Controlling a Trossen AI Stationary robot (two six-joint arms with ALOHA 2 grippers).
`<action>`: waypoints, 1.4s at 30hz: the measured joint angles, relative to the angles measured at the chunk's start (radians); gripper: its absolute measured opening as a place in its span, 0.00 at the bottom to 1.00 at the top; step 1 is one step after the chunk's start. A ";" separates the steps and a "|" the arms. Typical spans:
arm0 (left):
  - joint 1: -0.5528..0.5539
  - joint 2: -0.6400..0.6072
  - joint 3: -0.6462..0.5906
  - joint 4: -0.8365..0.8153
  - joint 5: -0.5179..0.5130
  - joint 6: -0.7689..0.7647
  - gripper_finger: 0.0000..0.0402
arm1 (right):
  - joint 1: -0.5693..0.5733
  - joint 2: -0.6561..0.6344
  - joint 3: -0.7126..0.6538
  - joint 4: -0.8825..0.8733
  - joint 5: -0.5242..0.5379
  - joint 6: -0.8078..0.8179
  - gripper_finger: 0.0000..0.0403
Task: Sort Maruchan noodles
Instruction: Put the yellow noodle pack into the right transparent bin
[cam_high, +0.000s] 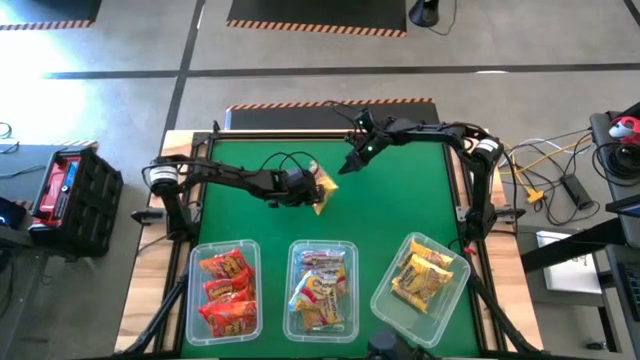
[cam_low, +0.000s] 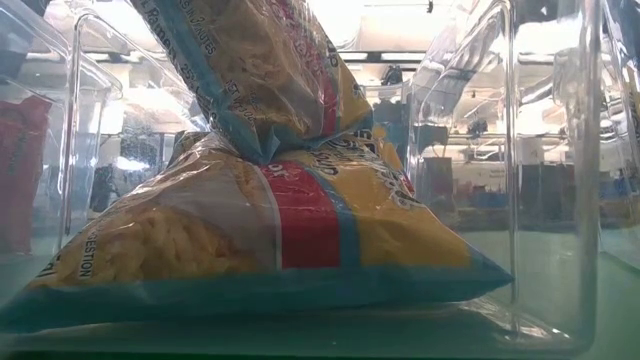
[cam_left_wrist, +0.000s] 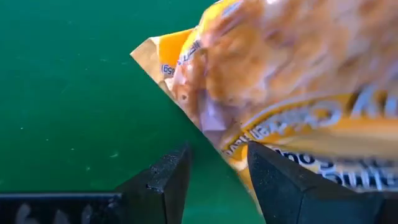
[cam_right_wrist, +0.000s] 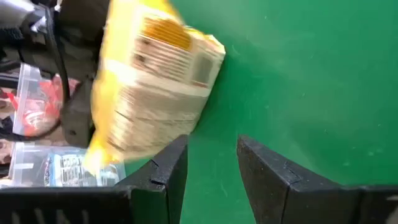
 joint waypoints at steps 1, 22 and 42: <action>0.000 0.000 0.000 0.000 -0.002 0.000 0.36 | -0.001 0.000 0.007 -0.004 0.001 0.004 0.32; -0.011 -0.007 0.004 0.076 -0.022 0.029 0.36 | -0.013 0.000 0.053 -0.049 0.018 0.004 0.47; -0.016 0.003 0.080 0.122 -0.056 0.140 0.36 | -0.035 0.001 0.050 -0.160 0.309 -0.117 0.51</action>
